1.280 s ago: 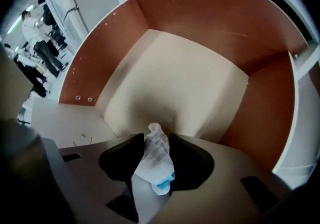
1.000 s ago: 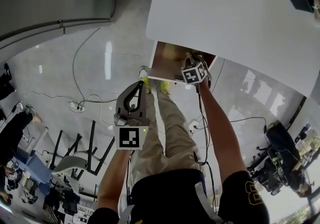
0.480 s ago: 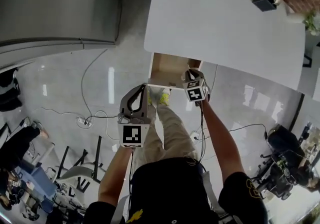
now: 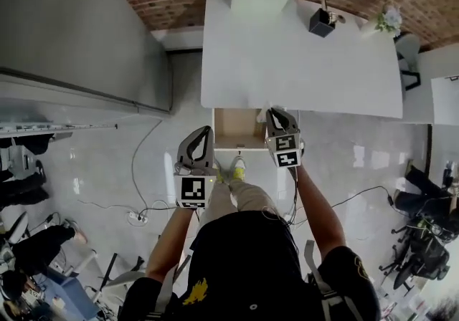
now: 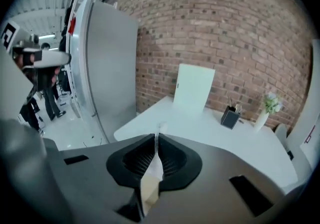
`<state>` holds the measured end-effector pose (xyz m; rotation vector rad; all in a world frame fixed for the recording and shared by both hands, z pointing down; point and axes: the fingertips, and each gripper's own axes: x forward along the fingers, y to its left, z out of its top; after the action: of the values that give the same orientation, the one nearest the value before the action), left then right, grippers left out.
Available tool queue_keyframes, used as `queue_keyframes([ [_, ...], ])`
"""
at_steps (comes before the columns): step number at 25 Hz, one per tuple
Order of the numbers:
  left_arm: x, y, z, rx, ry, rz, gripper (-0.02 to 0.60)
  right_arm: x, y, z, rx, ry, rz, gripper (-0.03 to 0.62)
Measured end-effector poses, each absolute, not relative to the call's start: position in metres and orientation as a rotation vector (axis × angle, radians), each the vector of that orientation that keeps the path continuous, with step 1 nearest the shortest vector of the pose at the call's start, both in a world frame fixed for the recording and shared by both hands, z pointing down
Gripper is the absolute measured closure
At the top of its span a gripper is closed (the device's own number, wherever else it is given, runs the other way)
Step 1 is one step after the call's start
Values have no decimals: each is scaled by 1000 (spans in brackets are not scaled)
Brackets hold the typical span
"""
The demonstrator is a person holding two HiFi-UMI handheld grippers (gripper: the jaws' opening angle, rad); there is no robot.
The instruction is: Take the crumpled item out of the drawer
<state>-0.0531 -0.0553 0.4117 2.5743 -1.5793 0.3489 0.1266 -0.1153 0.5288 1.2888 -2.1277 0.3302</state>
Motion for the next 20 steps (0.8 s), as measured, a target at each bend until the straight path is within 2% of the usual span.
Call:
queue_keyframes([
  [7, -55, -65, 348, 2594, -1634, 237, 565, 146, -108, 371, 1599, -2342, 356, 551],
  [12, -48, -76, 308, 2657, -1647, 162, 565, 162, -93, 276, 1780, -2458, 238, 554],
  [20, -41, -83, 265, 2727, -1657, 89, 565, 196, -71, 189, 1964, -2515, 66, 554],
])
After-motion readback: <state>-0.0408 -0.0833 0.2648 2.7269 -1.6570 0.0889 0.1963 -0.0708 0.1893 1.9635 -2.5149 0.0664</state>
